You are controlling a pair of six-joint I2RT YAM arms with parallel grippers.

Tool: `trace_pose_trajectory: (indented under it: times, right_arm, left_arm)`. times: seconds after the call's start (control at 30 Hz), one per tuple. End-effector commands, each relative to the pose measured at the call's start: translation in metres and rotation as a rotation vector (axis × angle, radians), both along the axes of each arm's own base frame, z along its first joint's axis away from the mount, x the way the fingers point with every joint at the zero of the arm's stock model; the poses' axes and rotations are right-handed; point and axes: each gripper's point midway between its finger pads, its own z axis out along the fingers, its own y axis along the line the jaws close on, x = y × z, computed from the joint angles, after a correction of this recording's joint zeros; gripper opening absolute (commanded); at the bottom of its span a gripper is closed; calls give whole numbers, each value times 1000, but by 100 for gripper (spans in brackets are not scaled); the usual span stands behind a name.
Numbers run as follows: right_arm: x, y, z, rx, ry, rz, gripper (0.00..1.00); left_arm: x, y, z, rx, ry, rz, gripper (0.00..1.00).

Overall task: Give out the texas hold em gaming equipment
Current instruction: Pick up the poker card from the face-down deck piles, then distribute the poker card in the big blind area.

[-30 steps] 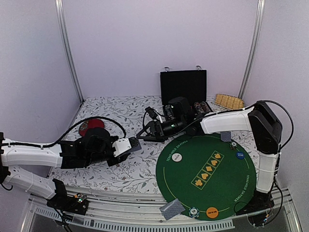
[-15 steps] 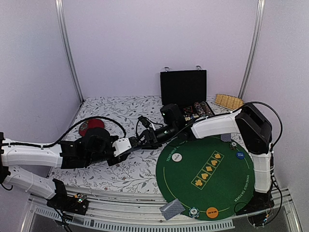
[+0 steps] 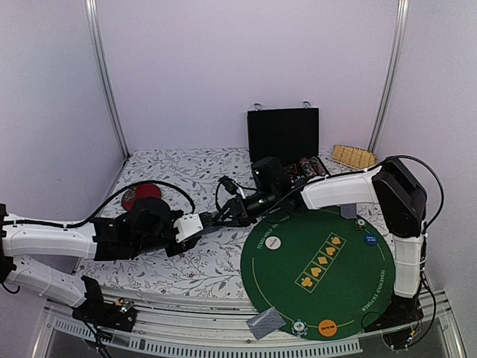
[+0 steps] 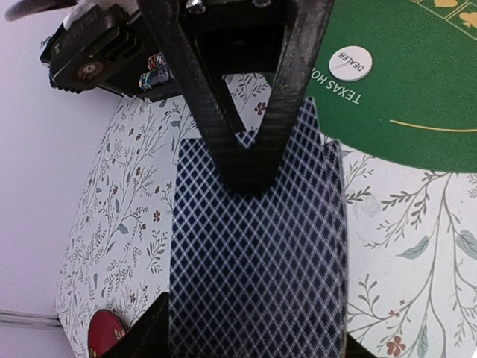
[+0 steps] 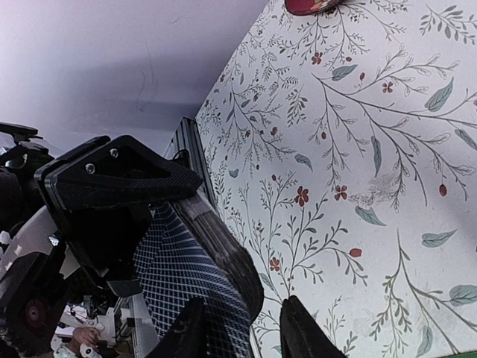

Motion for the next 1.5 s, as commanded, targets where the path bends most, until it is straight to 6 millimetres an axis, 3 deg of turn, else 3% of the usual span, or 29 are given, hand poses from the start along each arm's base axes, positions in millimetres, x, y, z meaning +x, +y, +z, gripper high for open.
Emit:
trace_pose_trajectory:
  times: [0.0,0.6,0.77,0.93,1.13,1.3,1.47]
  right_arm:
    - [-1,-9,15,-13,-46,-9,29]
    - [6,-23,32,-108,-157,-41,3]
    - [14,-33,42,-138,-208,-80,3]
    - [5,-31,52,-90,-188,-39,6]
    - [3,-30,61,-56,-197,-28,3]
    - [10,-34,48,-82,-193,-53,2]
    - [12,-44,54,-67,-201,-76,2]
  left_arm:
    - [-1,-5,3,-22,-16,-11,52]
    - [-2,-5,2,-20,-11,-14,52]
    - [-2,-5,3,-22,-11,-16,52]
    - [-3,-6,2,-22,-9,-18,52]
    - [-3,-6,2,-23,-7,-19,52]
    - [-8,-7,-13,12,41,-38,52]
    - [-8,-8,-19,30,94,-15,55]
